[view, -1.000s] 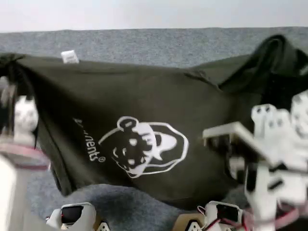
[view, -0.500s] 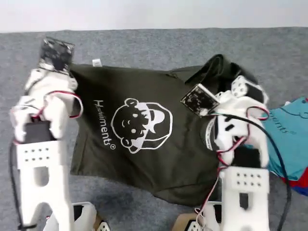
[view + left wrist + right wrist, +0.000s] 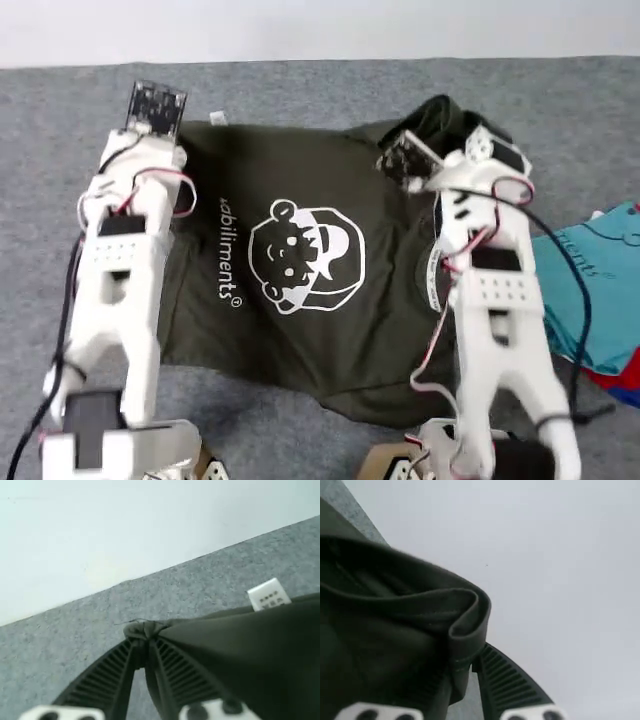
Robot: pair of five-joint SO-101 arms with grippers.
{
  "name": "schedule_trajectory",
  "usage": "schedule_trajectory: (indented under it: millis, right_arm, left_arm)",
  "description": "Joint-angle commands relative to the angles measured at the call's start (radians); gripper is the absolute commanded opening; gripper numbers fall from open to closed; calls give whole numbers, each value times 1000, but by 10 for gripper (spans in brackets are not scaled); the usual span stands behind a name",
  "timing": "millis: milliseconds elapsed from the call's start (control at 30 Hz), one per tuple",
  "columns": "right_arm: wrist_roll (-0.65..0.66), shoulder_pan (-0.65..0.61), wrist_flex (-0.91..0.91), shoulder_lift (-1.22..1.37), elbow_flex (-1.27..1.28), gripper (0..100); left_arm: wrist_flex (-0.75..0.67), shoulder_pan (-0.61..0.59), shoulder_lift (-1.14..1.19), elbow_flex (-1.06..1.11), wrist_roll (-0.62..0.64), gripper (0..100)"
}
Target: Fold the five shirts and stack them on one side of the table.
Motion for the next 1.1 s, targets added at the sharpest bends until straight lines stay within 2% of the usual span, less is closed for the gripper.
schedule_trajectory:
  millis: [0,367,567,833,1000,1067]
  right_arm:
    - [-20,-2,-18,140,-235,10]
    - [-15,-2,-8,762,-982,10]
    - [-15,-8,133,1069,-1425,10]
    - [-15,-12,414,1308,-1866,10]
    - [-15,-19,739,1366,-2048,10]
    - [-15,-21,892,1380,-2101,10]
  left_arm:
    - [-28,2,153,-237,-3,3]
    - [-26,2,651,-860,32,3]
    - [0,11,890,-1184,32,3]
    - [368,34,1042,-1566,32,3]
    - [660,40,1089,-1721,23,3]
    - [799,41,1096,-1768,-44,3]
